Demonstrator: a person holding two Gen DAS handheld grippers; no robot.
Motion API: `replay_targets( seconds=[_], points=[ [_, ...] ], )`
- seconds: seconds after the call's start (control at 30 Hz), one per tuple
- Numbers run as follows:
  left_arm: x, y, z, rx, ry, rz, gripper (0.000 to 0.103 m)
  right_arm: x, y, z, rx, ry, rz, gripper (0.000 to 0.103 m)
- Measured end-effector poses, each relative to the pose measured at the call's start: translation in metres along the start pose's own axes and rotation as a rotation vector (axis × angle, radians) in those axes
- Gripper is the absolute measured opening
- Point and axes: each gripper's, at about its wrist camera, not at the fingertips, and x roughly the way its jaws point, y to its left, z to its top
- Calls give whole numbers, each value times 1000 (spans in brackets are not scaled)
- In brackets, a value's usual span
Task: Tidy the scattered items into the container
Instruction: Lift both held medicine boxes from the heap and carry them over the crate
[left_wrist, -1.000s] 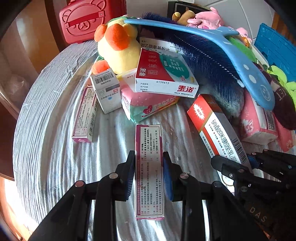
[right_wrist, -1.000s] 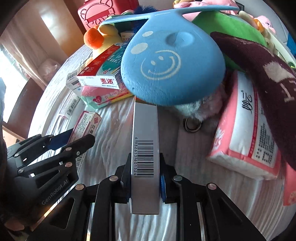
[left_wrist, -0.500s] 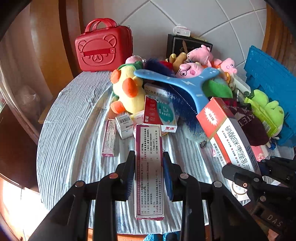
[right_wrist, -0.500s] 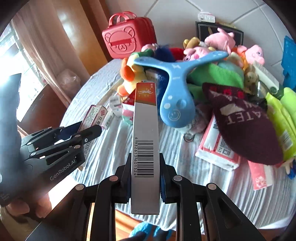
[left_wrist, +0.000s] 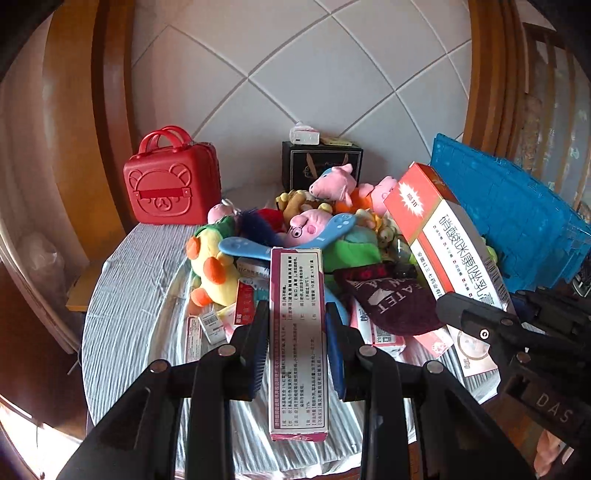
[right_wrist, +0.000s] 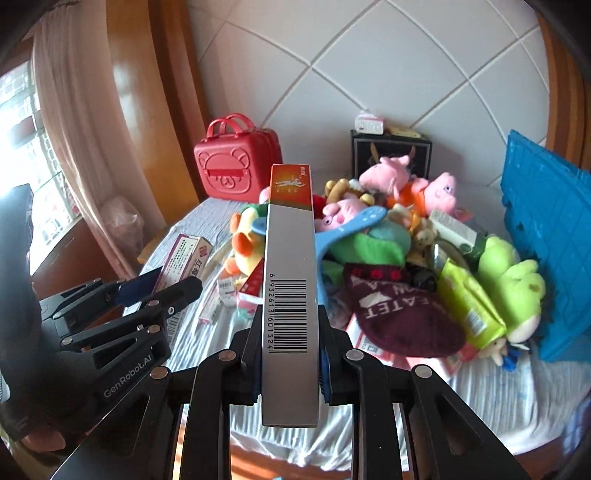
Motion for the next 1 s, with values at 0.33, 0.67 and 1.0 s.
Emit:
replay_targets(
  seconds=[0.33,0.67,1.0],
  points=[
    [8,-138,53,50,-95,-48,28,-73,-116,28,-4,-127,-86,23],
    [26,-289,111,93,-144,-100,28,-145,-269,69,-22,-201,-182,23],
    [52,-390,183,180,-176,-245,28,-178,-384,97,83,-279,-324,23]
  ],
)
